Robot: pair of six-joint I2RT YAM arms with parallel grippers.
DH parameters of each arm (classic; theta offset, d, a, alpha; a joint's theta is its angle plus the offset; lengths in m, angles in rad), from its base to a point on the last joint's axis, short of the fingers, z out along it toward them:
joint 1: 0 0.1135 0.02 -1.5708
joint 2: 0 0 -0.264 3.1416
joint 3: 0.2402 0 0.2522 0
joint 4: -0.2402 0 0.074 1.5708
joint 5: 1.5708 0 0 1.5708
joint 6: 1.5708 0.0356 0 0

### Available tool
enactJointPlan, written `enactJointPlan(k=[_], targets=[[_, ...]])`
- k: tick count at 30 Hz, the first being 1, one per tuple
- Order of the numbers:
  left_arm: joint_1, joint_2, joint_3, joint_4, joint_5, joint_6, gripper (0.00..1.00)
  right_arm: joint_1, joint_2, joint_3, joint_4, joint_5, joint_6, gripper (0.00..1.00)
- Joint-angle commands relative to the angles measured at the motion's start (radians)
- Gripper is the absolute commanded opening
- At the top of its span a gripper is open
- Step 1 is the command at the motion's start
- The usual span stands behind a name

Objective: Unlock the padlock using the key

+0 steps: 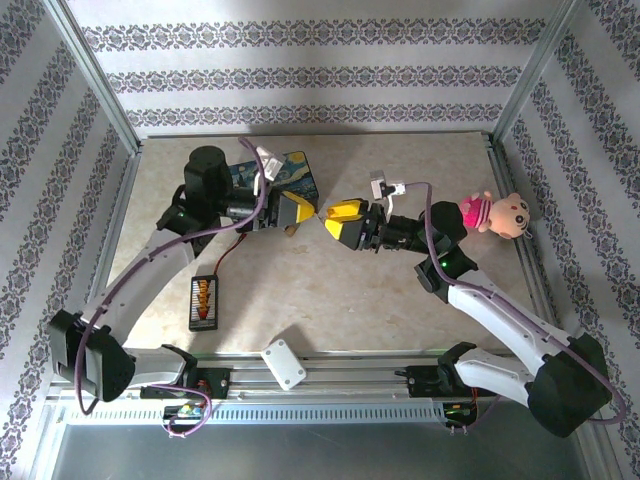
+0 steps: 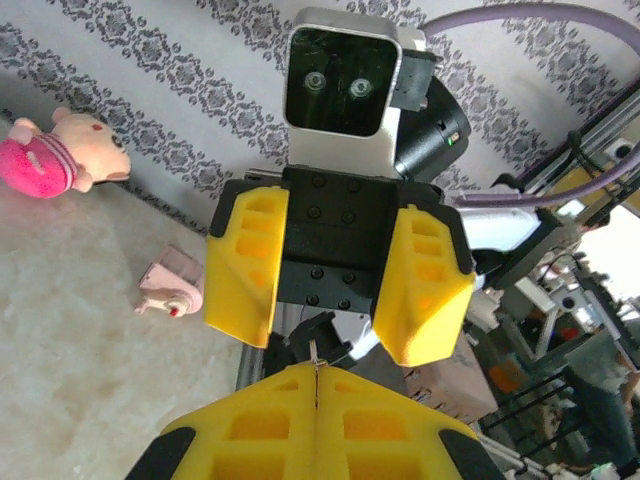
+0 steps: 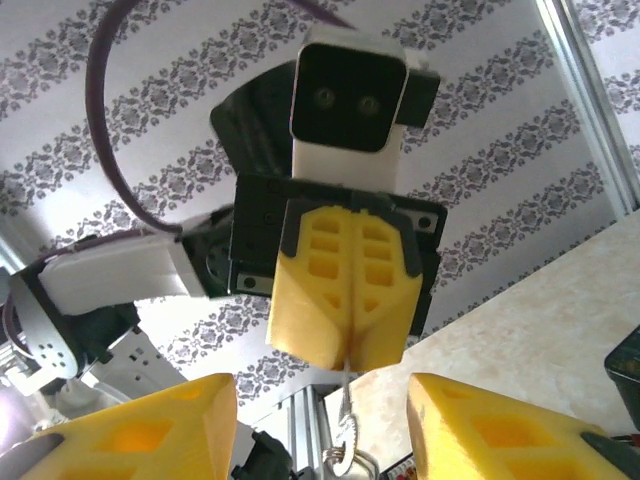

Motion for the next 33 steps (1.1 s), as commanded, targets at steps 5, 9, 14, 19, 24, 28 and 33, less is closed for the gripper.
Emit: enactJointPlan(k=[5, 9, 14, 19, 24, 28, 33], targets=[[0.001, -0.030, 0.101, -0.344, -0.033, 0.241, 0.00, -0.003, 0.012, 0.022, 0.031, -0.051, -0.022, 0.48], [-0.008, -0.026, 0.131, -0.415, -0.056, 0.284, 0.00, 0.006, 0.024, 0.025, 0.034, -0.041, -0.025, 0.48], [-0.015, -0.022, 0.158, -0.464, -0.069, 0.316, 0.00, 0.027, 0.039, 0.034, 0.036, -0.026, -0.039, 0.46], [-0.017, -0.019, 0.163, -0.462, -0.073, 0.316, 0.00, 0.050, 0.063, 0.044, 0.040, -0.020, -0.043, 0.45], [-0.017, -0.014, 0.163, -0.461, -0.072, 0.314, 0.00, 0.064, 0.079, 0.054, 0.040, -0.014, -0.045, 0.46], [-0.018, -0.016, 0.161, -0.457, -0.073, 0.313, 0.00, 0.067, 0.092, 0.060, 0.039, -0.012, -0.047, 0.46], [-0.018, -0.015, 0.157, -0.448, -0.078, 0.305, 0.00, 0.070, 0.102, 0.065, 0.035, -0.011, -0.047, 0.45]])
